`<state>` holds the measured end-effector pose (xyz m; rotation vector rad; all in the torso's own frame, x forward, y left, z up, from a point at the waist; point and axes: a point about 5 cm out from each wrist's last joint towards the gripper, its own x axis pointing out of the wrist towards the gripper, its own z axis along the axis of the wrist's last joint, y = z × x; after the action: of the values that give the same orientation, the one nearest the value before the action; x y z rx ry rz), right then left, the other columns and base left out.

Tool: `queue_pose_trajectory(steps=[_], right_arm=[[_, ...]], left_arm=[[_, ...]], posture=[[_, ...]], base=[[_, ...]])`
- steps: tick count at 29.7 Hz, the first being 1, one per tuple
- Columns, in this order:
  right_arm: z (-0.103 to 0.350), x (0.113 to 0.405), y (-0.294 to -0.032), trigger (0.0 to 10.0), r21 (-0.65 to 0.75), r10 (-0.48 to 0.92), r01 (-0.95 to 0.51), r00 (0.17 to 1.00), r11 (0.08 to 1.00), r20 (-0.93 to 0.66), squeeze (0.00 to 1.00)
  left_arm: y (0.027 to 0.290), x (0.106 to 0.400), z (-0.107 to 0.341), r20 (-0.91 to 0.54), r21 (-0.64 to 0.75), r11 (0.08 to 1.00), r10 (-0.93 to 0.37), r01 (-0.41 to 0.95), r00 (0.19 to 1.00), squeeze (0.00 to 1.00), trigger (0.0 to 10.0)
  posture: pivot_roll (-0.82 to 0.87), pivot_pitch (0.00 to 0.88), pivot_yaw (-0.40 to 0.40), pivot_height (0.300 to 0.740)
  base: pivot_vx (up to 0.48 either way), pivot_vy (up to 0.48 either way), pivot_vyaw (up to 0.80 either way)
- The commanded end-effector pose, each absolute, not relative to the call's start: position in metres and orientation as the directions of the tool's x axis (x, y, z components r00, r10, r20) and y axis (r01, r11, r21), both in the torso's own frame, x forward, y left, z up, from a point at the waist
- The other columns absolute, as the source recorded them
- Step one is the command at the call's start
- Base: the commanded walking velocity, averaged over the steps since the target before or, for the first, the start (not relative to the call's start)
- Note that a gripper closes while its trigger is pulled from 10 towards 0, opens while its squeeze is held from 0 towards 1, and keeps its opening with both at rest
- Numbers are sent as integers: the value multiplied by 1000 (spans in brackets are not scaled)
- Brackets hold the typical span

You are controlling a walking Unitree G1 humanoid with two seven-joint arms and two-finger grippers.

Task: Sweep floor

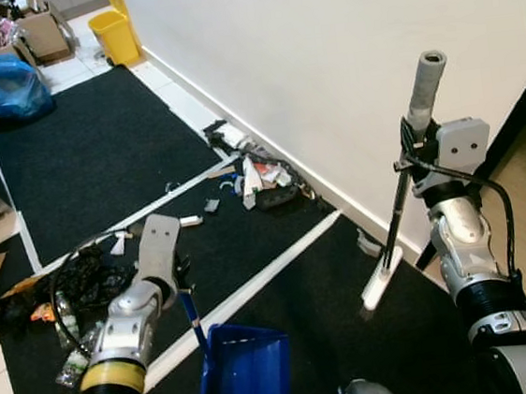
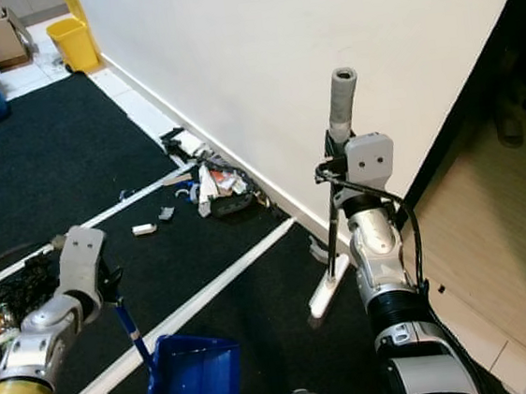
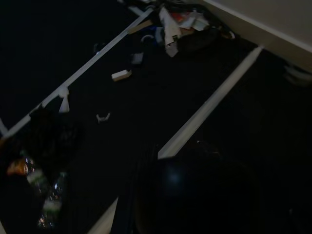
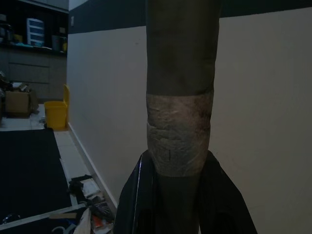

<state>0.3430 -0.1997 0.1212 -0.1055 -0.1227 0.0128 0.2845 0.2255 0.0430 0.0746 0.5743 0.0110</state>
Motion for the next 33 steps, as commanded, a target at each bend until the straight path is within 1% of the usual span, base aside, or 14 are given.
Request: queue_pose_trajectory(steps=[1,3,6,15,18,19,20,21,22,27,28,29,30,33], right_arm=[[125,343,-198,10000,-116,31,-13,988,993,152,0],[125,343,-198,10000,-116,31,-13,988,993,152,0],[126,343,-197,10000,-117,36,-18,988,993,150,0],[126,344,-197,10000,-118,40,-23,988,993,148,0],[126,344,-197,10000,-117,41,-24,988,993,147,0],[126,344,-197,10000,-116,41,-24,988,993,147,0],[126,344,-197,10000,-115,42,-25,988,993,148,0],[126,344,-196,10000,-115,42,-25,988,993,148,0],[126,345,-196,10000,-114,42,-26,988,993,148,0],[126,345,-196,10000,-113,42,-25,988,993,149,0],[126,345,-196,10000,-113,42,-25,988,993,149,0],[126,345,-196,10000,-113,41,-25,988,993,149,0],[126,345,-196,10000,-113,41,-24,988,993,149,0],[126,345,-197,10000,-113,41,-24,988,993,148,0]], left_arm=[[229,269,26,-615,30,993,107,-113,781,0,10000],[229,269,26,-615,30,993,107,-113,781,0,10000],[234,265,22,-623,23,984,151,-175,767,0,10000],[240,254,21,-650,1,983,140,-183,747,0,10000],[240,256,24,-628,66,988,152,-143,764,0,10000],[239,256,24,-617,87,989,145,-116,773,133,10000],[238,257,25,-611,97,990,139,-101,779,196,10000],[237,257,25,-609,98,990,136,-96,781,196,10000],[235,258,26,-608,97,991,133,-93,782,1000,10000],[234,260,27,-606,100,992,125,-80,785,1000,10000],[234,261,28,-603,102,992,126,-80,787,86,10000],[234,261,28,-601,103,991,126,-80,790,86,10000],[235,262,29,-595,108,991,132,-84,793,0,10000],[242,265,46,-556,138,984,169,-110,814,0,10000]], posture=[[71,43,-4,740],[71,43,-4,740],[73,42,-6,740],[79,46,-10,740],[79,45,-10,740],[79,45,-10,740],[79,45,-10,740],[79,45,-10,740],[80,44,-10,740],[79,43,-10,740],[79,42,-10,740],[79,42,-10,740],[79,43,-10,740],[84,43,-8,740]], base=[[0,0,0],[0,0,0],[0,0,0],[0,0,0],[0,0,0],[0,0,0],[0,0,0],[0,0,0],[0,0,0],[0,0,0],[0,0,0],[0,0,0],[0,0,0],[0,0,0]])
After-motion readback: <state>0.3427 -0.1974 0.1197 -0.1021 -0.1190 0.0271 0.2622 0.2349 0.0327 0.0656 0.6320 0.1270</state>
